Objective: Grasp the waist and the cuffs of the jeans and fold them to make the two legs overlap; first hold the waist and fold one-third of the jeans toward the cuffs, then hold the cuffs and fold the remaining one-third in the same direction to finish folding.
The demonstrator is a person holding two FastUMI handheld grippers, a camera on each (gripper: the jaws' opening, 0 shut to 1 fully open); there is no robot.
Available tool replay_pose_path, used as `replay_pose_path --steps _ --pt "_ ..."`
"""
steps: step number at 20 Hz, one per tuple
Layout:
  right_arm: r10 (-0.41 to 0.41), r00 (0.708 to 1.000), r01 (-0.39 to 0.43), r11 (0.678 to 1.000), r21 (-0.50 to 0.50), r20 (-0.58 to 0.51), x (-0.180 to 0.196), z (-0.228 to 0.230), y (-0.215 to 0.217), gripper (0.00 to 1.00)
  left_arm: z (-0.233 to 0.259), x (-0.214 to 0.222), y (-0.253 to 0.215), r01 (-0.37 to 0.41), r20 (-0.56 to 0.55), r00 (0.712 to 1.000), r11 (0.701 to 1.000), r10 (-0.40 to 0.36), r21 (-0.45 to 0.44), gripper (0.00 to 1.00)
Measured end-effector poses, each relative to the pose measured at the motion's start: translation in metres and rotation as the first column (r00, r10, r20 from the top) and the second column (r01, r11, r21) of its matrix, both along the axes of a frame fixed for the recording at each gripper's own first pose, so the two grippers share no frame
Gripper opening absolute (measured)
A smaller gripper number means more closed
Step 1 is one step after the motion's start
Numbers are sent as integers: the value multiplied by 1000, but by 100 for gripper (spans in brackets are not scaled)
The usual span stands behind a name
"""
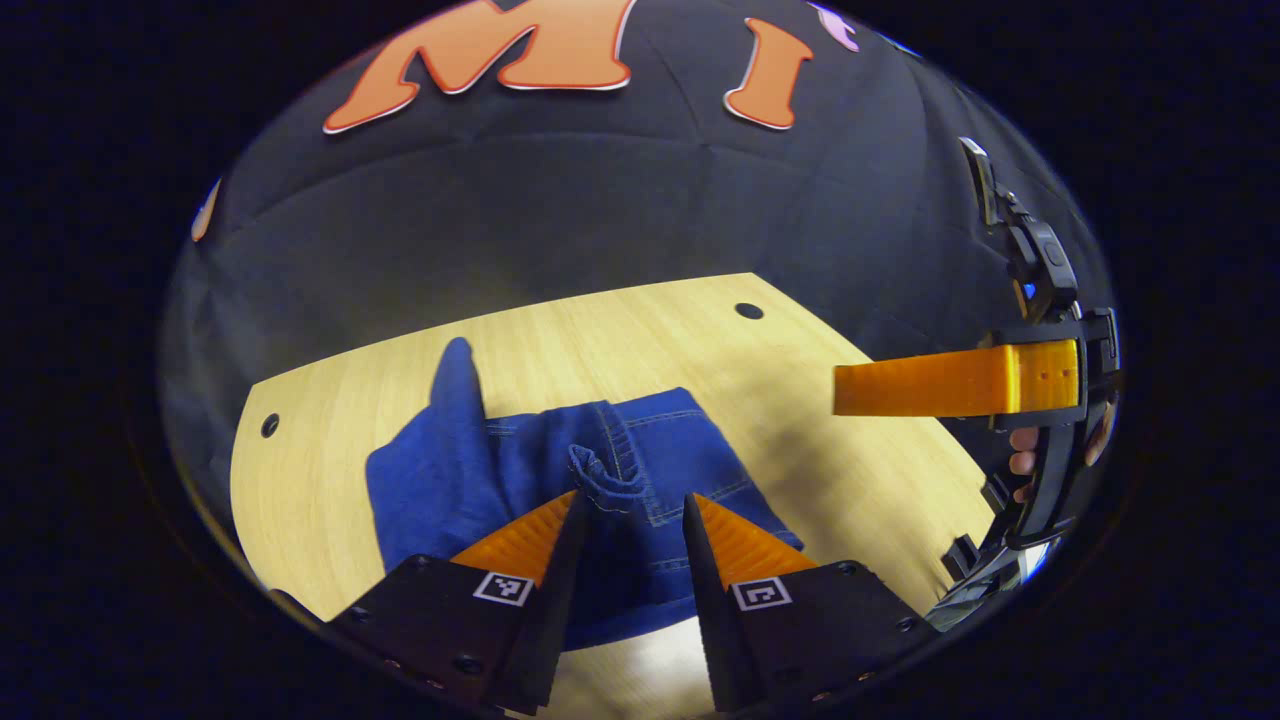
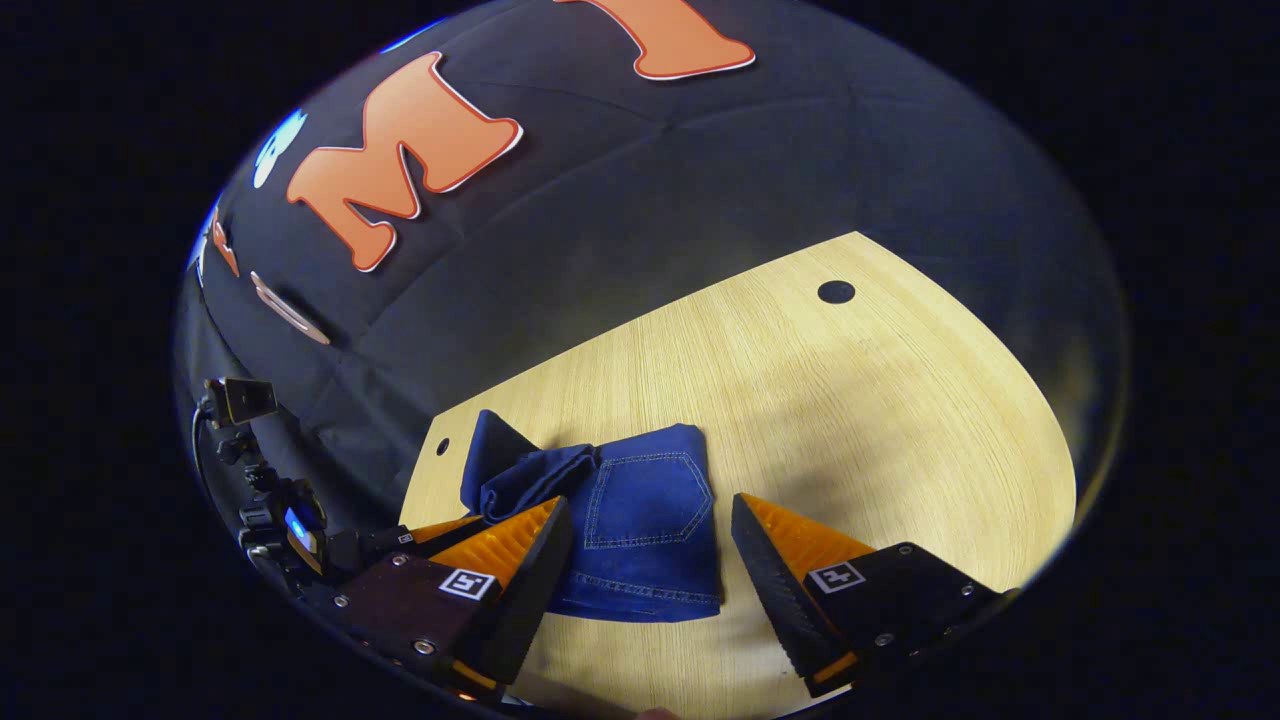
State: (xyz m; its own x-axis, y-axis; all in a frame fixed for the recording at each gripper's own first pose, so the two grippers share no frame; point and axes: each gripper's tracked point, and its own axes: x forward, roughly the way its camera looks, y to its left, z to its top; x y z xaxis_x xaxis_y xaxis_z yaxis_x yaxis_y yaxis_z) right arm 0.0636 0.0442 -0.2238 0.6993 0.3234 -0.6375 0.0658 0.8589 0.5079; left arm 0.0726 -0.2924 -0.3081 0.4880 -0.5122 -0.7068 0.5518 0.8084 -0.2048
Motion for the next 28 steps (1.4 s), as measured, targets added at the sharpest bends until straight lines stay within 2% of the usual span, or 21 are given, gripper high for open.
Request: replay_pose_path --steps 1,4,7,8,9,11,15,20,23,28 --pt "-2 1000 2 1000 3 6 -1 2 -1 98 4 -1 -3 -4 2 1000 1000 4 -16 52" --pt "-17 999 17 1000 -18 50 1 15 -4 98 24 7 6 -36 50 998 996 40 -79 77" --pt "-24 987 37 996 -77 159 8 47 -4 98 53 33 36 -114 169 977 988 130 -100 86" --pt "-23 979 42 995 -91 202 11 59 -2 98 64 40 49 -143 205 965 984 162 -108 98" --pt "-17 969 44 993 -107 246 13 73 1 98 72 49 62 -173 237 952 978 196 -114 94" --pt "13 943 43 986 -162 332 17 97 10 98 88 62 88 -224 306 918 967 252 -125 95" --pt "72 877 74 957 -281 476 13 139 21 98 120 74 120 -302 447 825 938 346 -170 98" --pt "101 816 97 946 -308 569 10 164 40 98 150 75 138 -369 564 707 903 427 -221 98" --pt "127 785 103 939 -329 606 7 172 43 97 153 71 149 -399 577 669 881 469 -255 98" --pt "142 770 115 928 -354 622 6 173 43 98 163 63 185 -455 588 602 837 541 -304 97"
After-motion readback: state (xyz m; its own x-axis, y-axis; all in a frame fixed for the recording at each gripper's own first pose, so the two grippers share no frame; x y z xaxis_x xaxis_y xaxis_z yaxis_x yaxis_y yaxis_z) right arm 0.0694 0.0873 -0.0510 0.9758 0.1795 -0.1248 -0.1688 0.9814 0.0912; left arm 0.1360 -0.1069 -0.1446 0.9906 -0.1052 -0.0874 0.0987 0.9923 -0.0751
